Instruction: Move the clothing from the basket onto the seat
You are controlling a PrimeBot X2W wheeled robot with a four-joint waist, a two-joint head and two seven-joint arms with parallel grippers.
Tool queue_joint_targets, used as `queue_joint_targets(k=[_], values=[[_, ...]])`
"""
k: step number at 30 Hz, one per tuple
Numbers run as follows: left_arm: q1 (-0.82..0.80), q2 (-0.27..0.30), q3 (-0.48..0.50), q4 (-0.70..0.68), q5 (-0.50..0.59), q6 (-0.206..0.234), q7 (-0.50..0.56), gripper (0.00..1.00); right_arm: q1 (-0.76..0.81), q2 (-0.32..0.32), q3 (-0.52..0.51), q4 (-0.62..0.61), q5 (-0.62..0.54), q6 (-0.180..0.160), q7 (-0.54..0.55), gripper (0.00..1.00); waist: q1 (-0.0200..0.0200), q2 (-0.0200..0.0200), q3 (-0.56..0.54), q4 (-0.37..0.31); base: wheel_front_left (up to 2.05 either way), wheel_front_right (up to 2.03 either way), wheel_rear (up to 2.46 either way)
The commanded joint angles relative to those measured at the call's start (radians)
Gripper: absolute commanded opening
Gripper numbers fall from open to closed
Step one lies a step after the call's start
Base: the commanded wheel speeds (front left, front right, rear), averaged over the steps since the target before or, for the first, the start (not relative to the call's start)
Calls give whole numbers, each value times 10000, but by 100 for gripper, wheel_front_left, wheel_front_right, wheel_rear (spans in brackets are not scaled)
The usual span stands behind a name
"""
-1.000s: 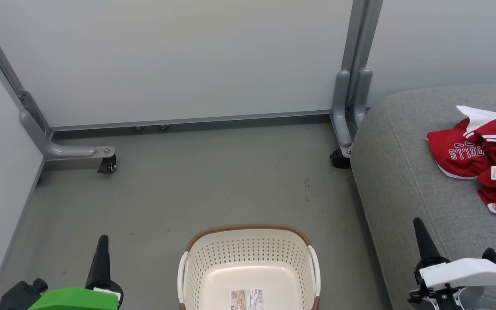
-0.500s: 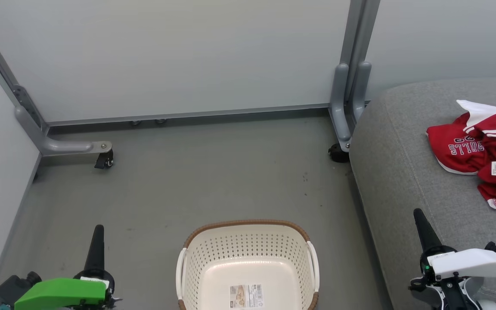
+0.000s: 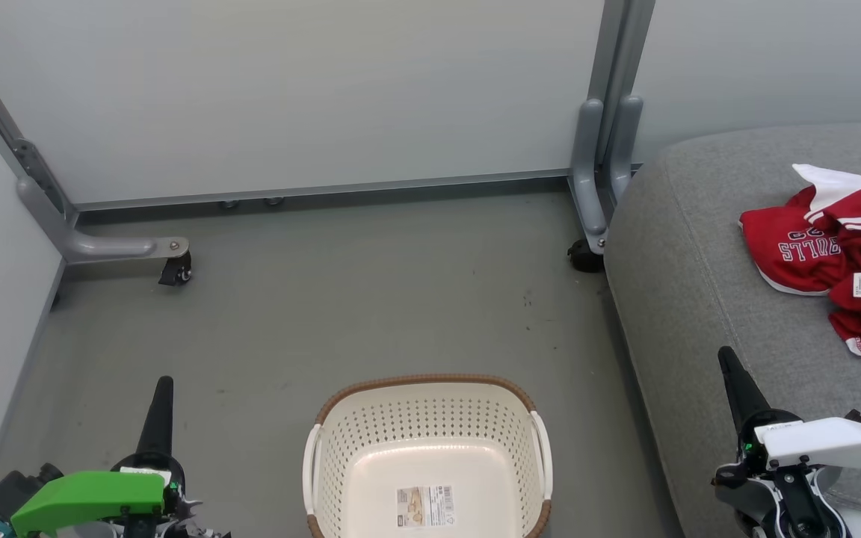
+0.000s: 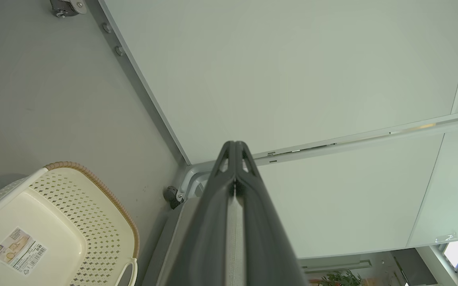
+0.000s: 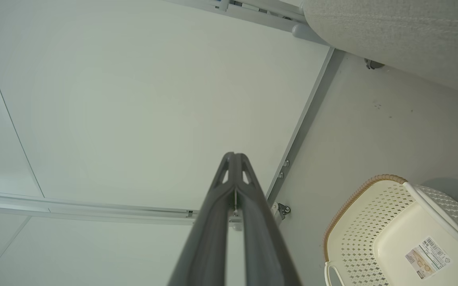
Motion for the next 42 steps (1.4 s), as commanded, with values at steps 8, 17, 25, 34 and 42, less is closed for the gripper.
queue_joint_targets(k=[8,17,25,34,42], values=[[-428,78,154,31,-787,-65,222,0,-309,-63,-104,47,782,5,214,0,0,0,111,-37,0,0,0],[-592,68,261,111,-1436,-87,397,0,-477,-58,-188,99,1451,4,401,0,0,0,228,-75,0,0,0],[-742,57,350,165,-1981,-93,564,0,-621,-54,-253,145,2012,4,548,0,0,0,333,-110,0,0,0],[-806,40,434,198,-2299,-106,653,0,-659,-44,-296,176,2356,4,668,0,0,0,411,-135,0,0,0],[-808,23,451,197,-2274,-105,671,0,-661,-32,-309,177,2338,4,678,0,0,0,411,-135,0,0,0]])
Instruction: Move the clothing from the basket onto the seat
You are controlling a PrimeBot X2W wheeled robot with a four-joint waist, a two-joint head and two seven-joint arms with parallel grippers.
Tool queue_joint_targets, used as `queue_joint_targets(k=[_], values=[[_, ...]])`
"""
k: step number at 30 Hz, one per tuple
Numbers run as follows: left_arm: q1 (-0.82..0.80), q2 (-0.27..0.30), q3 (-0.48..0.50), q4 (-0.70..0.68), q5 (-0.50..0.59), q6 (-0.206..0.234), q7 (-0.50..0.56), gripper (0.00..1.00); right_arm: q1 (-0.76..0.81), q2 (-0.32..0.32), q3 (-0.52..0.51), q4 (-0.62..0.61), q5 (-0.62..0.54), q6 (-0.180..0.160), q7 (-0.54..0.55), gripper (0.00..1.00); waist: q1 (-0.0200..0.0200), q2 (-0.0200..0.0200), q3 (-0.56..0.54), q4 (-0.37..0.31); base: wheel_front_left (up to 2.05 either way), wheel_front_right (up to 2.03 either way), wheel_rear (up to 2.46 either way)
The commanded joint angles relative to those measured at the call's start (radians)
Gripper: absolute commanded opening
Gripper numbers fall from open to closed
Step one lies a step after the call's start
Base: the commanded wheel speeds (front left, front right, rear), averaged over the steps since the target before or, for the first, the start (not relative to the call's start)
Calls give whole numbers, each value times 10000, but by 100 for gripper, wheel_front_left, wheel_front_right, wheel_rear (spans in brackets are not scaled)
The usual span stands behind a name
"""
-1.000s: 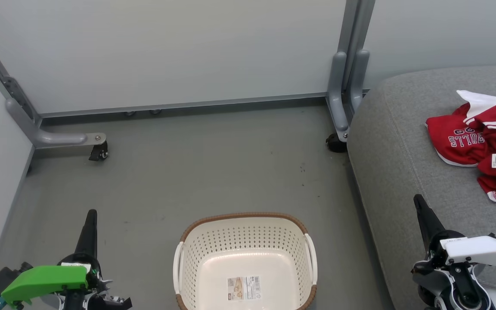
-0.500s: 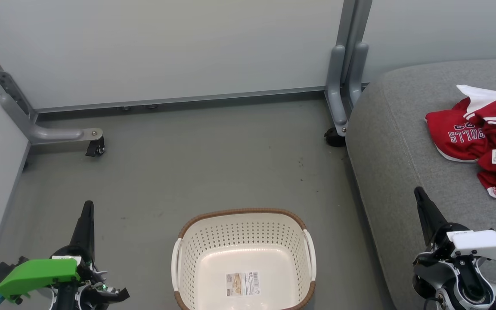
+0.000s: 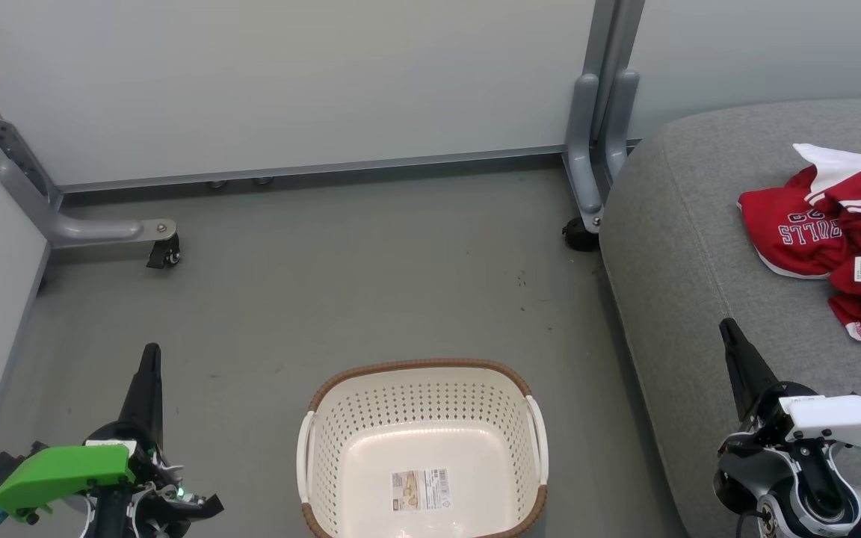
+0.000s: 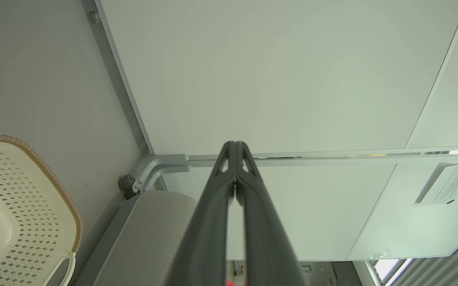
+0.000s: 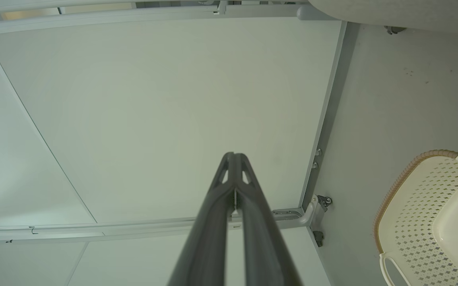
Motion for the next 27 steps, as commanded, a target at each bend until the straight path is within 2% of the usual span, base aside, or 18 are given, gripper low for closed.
queue_joint_targets(k=[1,27], values=[[-101,34,52,17,7,-60,14,0,-69,-32,-18,20,18,4,53,0,-1,0,-1,0,0,0,0],[-108,-1,95,19,60,-59,66,0,-73,-9,-50,22,-26,4,75,0,-1,0,-1,0,0,0,0]])
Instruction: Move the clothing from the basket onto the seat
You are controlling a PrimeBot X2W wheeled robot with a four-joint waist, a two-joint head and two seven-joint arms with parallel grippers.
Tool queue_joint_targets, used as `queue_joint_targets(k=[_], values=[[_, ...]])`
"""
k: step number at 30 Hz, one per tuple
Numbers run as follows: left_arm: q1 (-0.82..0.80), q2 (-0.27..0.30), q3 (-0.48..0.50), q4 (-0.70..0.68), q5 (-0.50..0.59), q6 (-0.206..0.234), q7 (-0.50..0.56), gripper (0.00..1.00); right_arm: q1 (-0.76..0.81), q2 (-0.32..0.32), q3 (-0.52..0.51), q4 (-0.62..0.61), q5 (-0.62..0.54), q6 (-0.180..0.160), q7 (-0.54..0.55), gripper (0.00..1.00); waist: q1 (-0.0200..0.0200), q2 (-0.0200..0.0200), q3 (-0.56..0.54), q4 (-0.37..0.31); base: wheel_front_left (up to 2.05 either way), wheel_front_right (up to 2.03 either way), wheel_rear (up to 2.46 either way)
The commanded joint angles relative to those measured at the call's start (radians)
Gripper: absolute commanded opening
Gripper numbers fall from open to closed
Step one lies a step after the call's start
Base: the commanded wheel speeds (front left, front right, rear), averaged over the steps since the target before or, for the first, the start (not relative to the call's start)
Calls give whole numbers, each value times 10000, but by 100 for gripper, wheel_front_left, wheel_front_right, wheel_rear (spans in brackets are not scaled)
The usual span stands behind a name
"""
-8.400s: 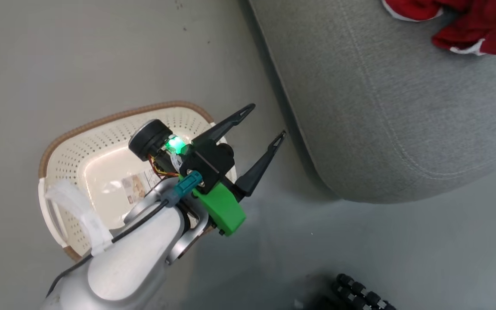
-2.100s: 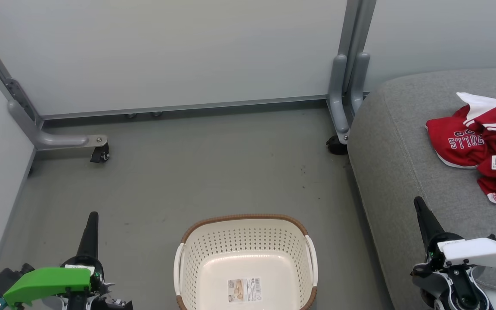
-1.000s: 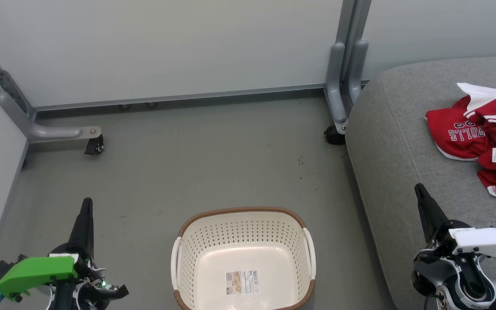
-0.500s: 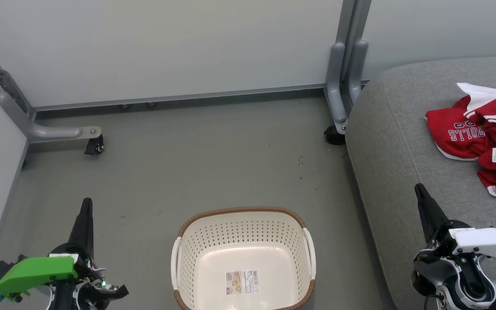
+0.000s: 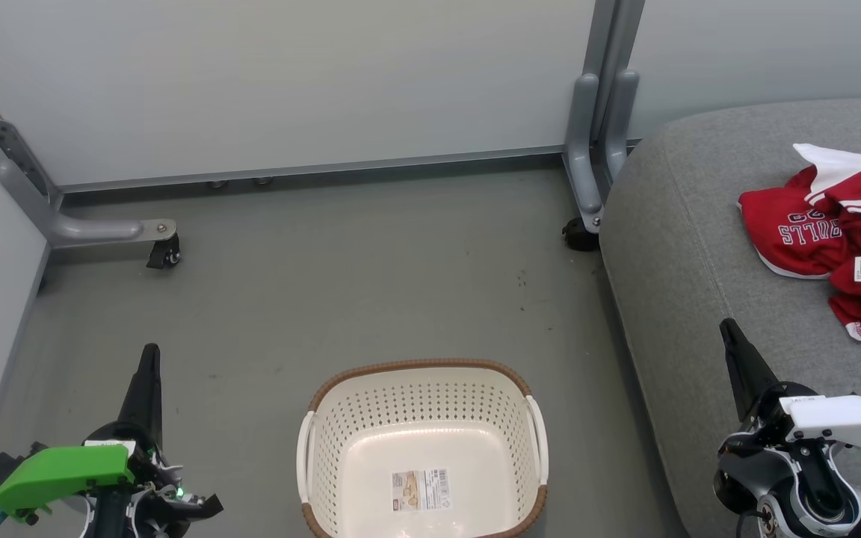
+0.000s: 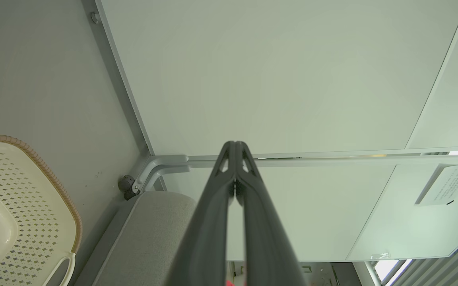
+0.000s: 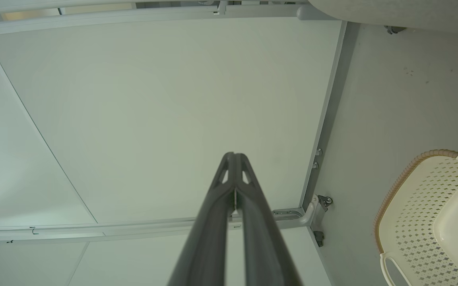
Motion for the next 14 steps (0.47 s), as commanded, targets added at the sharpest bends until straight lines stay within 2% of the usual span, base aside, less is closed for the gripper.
queue_joint_targets(k=[1,14], values=[[-108,22,51,19,45,-57,52,0,-72,-28,-19,20,-24,4,48,0,0,-1,0,0,0,0,0],[-111,7,67,18,66,-57,53,0,-75,-18,-31,19,-34,4,63,0,0,-1,0,0,0,0,0]])
